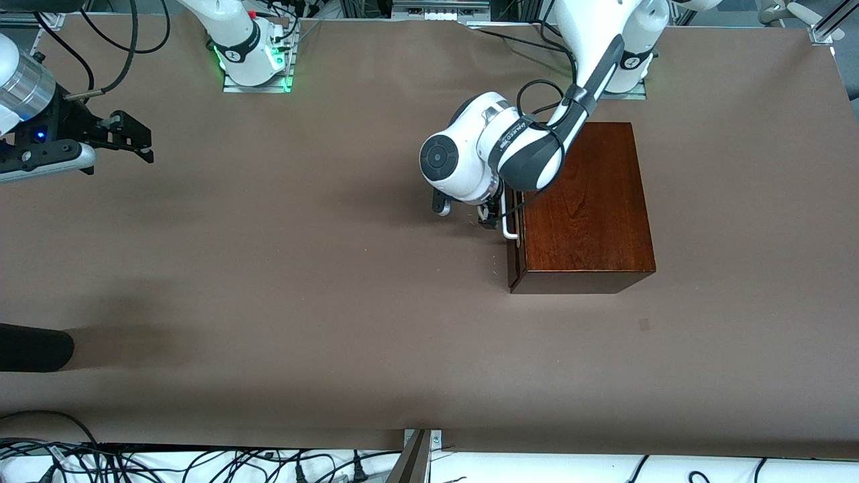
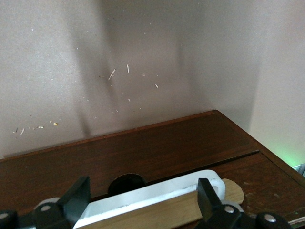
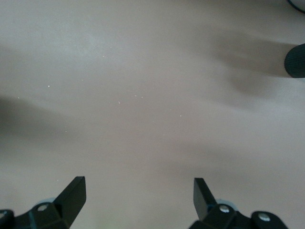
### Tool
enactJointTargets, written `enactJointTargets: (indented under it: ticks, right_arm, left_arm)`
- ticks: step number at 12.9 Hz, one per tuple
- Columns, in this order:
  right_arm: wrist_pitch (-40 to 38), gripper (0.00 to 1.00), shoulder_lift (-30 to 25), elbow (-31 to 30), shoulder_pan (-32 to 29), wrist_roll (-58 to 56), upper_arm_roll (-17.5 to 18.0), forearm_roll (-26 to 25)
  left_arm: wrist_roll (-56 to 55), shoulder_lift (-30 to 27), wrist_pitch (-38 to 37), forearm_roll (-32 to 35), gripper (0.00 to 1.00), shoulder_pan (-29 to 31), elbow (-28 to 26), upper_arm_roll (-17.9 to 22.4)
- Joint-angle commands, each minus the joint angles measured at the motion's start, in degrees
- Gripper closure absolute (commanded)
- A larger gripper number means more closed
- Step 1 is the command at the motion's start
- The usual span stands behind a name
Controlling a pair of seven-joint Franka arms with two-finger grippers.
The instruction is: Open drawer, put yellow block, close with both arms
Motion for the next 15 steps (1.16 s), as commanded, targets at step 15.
enactJointTargets:
  ticks: [15]
  right_arm:
    - [-0.9,0.0,0.2,1.0,-0.8,0.8,0.5,-0.1]
  left_arm:
    - [-31.1,-20.2,-8.3,-3.9,0.0,9.5,6.3,9.3]
